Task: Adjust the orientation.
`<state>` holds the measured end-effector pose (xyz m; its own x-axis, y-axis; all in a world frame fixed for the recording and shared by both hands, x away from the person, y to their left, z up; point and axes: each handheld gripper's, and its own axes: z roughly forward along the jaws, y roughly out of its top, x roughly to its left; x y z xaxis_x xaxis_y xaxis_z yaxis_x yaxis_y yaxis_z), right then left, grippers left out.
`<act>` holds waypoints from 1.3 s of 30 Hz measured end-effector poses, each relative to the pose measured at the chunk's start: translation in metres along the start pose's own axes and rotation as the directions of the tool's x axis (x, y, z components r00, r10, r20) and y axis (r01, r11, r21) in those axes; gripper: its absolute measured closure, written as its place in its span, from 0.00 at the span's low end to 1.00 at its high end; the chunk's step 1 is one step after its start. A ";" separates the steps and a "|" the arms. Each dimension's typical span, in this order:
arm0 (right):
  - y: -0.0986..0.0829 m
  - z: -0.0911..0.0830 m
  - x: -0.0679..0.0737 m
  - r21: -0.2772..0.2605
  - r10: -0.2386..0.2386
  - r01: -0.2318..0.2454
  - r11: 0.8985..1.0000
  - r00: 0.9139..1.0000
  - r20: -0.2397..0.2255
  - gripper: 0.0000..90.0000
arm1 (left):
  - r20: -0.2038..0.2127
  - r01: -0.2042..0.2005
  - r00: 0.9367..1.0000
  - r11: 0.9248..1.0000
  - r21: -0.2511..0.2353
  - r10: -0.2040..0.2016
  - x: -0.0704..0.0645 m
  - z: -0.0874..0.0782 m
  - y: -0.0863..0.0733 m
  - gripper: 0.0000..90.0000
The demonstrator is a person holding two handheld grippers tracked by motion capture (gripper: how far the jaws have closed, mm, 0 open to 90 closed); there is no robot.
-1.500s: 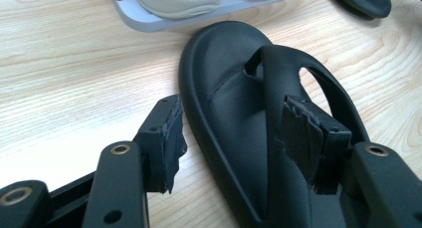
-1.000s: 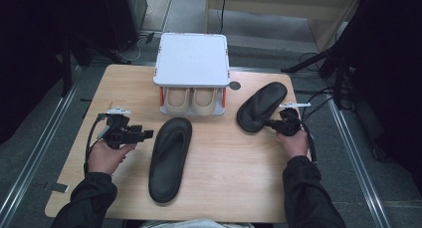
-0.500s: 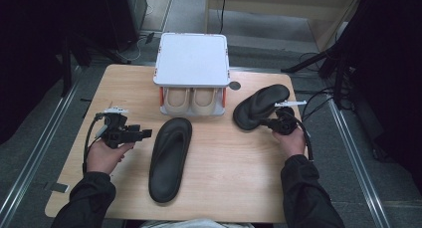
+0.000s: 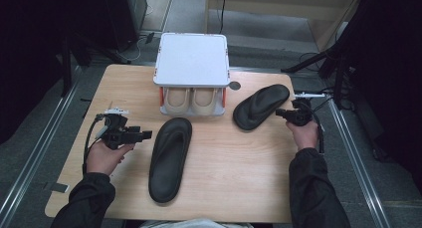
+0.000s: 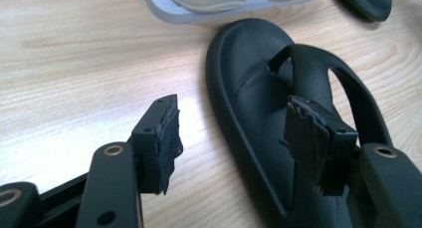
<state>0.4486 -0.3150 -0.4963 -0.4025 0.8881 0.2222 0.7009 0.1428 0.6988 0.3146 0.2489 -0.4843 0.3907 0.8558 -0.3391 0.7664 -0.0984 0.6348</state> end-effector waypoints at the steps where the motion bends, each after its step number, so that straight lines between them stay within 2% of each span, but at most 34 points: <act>1: 0.003 0.001 -0.001 -0.002 0.005 -0.005 1.000 1.000 -0.002 1.00 | 0.007 0.010 1.000 1.000 -0.004 -0.010 0.001 -0.001 -0.001 0.44; 3: 0.009 0.003 -0.003 -0.002 0.005 -0.005 1.000 1.000 0.000 1.00 | 0.009 0.021 1.000 1.000 -0.011 -0.020 0.002 -0.005 -0.004 0.44; 11: 0.032 0.013 -0.006 -0.023 0.006 -0.006 1.000 1.000 0.005 1.00 | -0.026 0.035 0.999 0.999 -0.017 -0.035 0.003 -0.015 -0.017 0.45; 13: 0.036 0.017 -0.008 -0.027 0.015 -0.015 1.000 1.000 -0.001 1.00 | -0.033 0.038 0.999 0.999 -0.016 -0.039 0.003 -0.018 -0.020 0.45; 15: 0.040 0.020 -0.011 -0.029 0.025 -0.025 0.999 1.000 0.013 1.00 | -0.035 0.044 0.998 0.999 -0.014 -0.044 0.004 -0.021 -0.023 0.45; 19: 0.046 0.022 -0.016 -0.067 0.056 -0.055 0.996 0.998 0.011 1.00 | -0.051 0.052 0.997 0.998 -0.017 -0.053 0.006 -0.025 -0.028 0.45; 21: 0.048 0.023 -0.016 -0.089 0.056 -0.053 0.995 0.998 0.025 1.00 | -0.054 0.058 0.997 0.998 -0.022 -0.059 0.006 -0.026 -0.030 0.45; 23: 0.054 0.026 -0.015 -0.061 0.053 -0.052 0.997 0.998 0.015 1.00 | -0.057 0.060 0.997 0.998 -0.020 -0.061 0.006 -0.027 -0.031 0.45; 25: 0.058 0.030 -0.014 -0.068 0.029 -0.027 0.997 0.999 0.038 1.00 | -0.060 0.064 0.996 0.998 -0.019 -0.065 0.006 -0.027 -0.032 0.45; 31: 0.056 0.044 -0.019 0.024 0.021 -0.023 0.999 0.998 0.065 1.00 | -0.057 0.064 0.996 0.998 -0.011 -0.065 0.007 -0.026 -0.032 0.45; 34: 0.054 0.042 -0.017 0.030 0.024 -0.026 0.999 0.998 0.063 1.00 | -0.053 0.063 0.997 0.998 -0.012 -0.063 0.007 -0.025 -0.031 0.45; 37: 0.050 0.039 -0.014 0.037 0.001 -0.004 0.999 0.998 0.066 1.00 | -0.047 0.054 0.997 0.998 -0.013 -0.054 0.005 -0.023 -0.029 0.45; 39: 0.048 0.035 -0.013 0.052 0.002 -0.005 0.999 0.998 0.060 1.00 | -0.044 0.051 0.998 0.999 -0.013 -0.051 0.005 -0.021 -0.027 0.45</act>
<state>0.5079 -0.3043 -0.4900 -0.3650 0.9129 0.1827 0.7328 0.1607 0.6613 0.2847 0.2664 -0.4882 0.3280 0.8813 -0.3402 0.7786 -0.0482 0.6257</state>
